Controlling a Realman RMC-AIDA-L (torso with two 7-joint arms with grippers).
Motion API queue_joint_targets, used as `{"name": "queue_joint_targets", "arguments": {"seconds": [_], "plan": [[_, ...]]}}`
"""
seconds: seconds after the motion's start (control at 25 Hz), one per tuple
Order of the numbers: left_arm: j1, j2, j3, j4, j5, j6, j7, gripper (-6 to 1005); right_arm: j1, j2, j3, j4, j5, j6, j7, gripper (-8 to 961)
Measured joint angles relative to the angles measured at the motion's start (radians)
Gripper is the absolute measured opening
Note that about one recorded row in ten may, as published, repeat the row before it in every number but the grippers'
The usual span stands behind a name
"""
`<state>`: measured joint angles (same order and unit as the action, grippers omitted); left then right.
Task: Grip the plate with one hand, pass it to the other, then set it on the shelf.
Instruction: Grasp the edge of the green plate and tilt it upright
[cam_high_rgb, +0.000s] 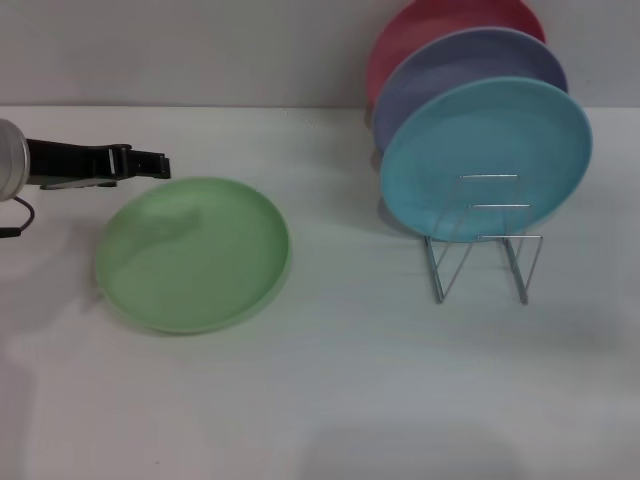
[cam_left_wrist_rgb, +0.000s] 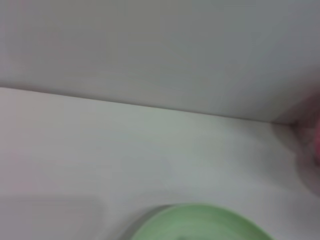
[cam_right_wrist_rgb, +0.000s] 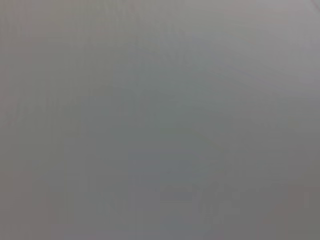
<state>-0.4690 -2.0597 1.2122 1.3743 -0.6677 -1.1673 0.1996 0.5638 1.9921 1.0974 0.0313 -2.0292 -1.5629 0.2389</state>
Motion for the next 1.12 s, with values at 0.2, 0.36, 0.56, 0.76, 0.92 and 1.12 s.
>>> {"name": "queue_joint_targets", "arguments": {"seconds": [0.2,0.36,0.56,0.76,0.92,1.12], "plan": [[-0.022,-0.002,0.045,0.032,0.128,-0.019,-0.083,748,-0.001,0.0,0.002,0.002,0.0,0.005,0.0,503],[-0.022,-0.003,0.05,0.032,0.132,-0.019,-0.085,743,-0.002,0.001,-0.002,0.002,0.0,0.005,0.0,504],[-0.015,-0.007,0.088,0.02,0.14,0.01,-0.099,736,-0.004,0.003,0.003,0.002,0.0,0.007,-0.001,502],[-0.051,-0.007,0.143,-0.034,0.289,0.025,-0.205,729,-0.008,0.006,0.004,0.0,0.0,0.004,-0.001,502],[-0.086,-0.005,0.147,-0.087,0.322,0.016,-0.219,723,-0.011,0.007,0.004,0.0,0.0,0.003,-0.001,503],[-0.12,-0.003,0.143,-0.143,0.329,0.004,-0.213,716,-0.014,0.006,0.006,-0.001,0.0,0.003,-0.001,503]]}}
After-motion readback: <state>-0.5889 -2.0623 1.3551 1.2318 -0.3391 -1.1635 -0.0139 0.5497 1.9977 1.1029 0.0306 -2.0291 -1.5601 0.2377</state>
